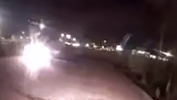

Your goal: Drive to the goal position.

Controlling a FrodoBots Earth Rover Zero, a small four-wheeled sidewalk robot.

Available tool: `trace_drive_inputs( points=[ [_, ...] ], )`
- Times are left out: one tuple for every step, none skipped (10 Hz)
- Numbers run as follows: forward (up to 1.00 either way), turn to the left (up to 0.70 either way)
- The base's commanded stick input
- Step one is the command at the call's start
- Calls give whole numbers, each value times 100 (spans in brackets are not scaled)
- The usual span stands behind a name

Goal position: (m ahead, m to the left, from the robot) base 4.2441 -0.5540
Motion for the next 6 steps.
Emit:
trace_drive_inputs(
  points=[
    [100, -2],
    [100, 0],
    [100, 0],
    [100, 0],
    [100, 0],
    [100, 0]
  ],
)
